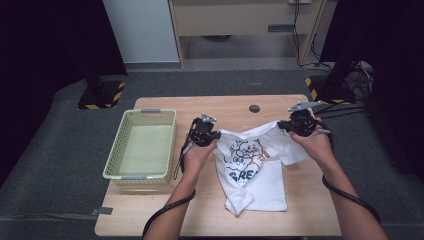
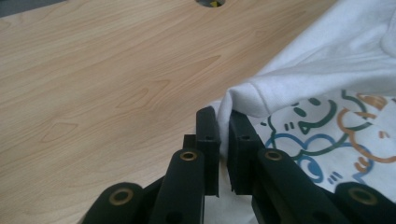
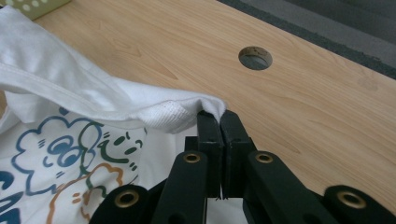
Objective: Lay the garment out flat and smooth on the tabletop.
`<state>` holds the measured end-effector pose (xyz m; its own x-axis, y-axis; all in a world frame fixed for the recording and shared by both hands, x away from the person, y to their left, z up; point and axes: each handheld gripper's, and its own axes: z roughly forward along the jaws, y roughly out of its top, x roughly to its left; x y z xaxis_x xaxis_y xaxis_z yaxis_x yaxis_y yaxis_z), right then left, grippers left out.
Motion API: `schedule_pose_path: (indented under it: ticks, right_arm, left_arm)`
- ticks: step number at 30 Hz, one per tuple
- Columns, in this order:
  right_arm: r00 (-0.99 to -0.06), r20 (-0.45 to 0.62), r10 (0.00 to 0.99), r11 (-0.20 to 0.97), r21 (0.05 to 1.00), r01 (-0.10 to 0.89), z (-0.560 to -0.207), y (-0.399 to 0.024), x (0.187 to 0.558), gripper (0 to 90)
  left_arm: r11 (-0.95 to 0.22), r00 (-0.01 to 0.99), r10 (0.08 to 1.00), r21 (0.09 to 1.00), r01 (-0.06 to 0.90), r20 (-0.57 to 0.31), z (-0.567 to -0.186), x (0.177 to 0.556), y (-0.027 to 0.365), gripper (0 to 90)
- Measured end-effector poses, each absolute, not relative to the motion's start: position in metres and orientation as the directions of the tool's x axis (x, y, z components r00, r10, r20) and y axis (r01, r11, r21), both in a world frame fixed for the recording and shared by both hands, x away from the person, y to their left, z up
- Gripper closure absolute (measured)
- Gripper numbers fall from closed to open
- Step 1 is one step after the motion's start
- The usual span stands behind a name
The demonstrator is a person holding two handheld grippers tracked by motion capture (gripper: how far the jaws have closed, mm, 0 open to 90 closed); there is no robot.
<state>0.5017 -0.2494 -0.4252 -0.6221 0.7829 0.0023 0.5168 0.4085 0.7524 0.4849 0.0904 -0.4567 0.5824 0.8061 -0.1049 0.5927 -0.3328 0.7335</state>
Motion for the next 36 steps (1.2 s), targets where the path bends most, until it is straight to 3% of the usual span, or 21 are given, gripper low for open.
schedule_pose_path:
  ticks: [9,10,13,15,19,25,33,36]
  right_arm:
    - [-0.597,0.012,0.802,0.404,0.725,0.558,-0.441,-0.24,0.524,88.0]
    - [-0.594,0.007,0.804,0.404,0.726,0.556,-0.442,-0.239,0.526,84.8]
    - [-0.567,0.013,0.824,0.377,0.734,0.565,-0.446,-0.238,0.528,67.4]
    - [-0.561,0.006,0.828,0.375,0.739,0.56,-0.446,-0.238,0.524,59.2]
    - [-0.578,-0.019,0.816,0.406,0.731,0.548,-0.446,-0.238,0.513,52.3]
    - [-0.606,-0.049,0.794,0.451,0.717,0.532,-0.446,-0.238,0.485,51.4]
    - [-0.642,-0.057,0.765,0.491,0.697,0.522,-0.46,-0.248,0.441,65.0]
    - [-0.645,-0.065,0.762,0.506,0.681,0.53,-0.471,-0.251,0.428,64.7]
  left_arm:
    - [-0.302,0.526,0.839,0.686,0.662,-0.138,-0.484,0.503,0.096,83.2]
    - [-0.297,0.514,0.847,0.684,0.666,-0.133,-0.486,0.504,0.097,80.4]
    - [-0.274,0.481,0.868,0.689,0.671,-0.123,-0.49,0.504,0.1,61.1]
    - [-0.284,0.488,0.866,0.693,0.663,-0.112,-0.489,0.502,0.1,59.8]
    - [-0.285,0.495,0.862,0.703,0.651,-0.108,-0.487,0.496,0.095,54.1]
    - [-0.335,0.529,0.846,0.71,0.62,-0.063,-0.48,0.482,0.088,50.0]
    - [-0.359,0.564,0.825,0.735,0.575,-0.038,-0.475,0.453,0.085,47.8]
    - [-0.381,0.584,0.812,0.749,0.543,-0.011,-0.47,0.441,0.083,46.5]
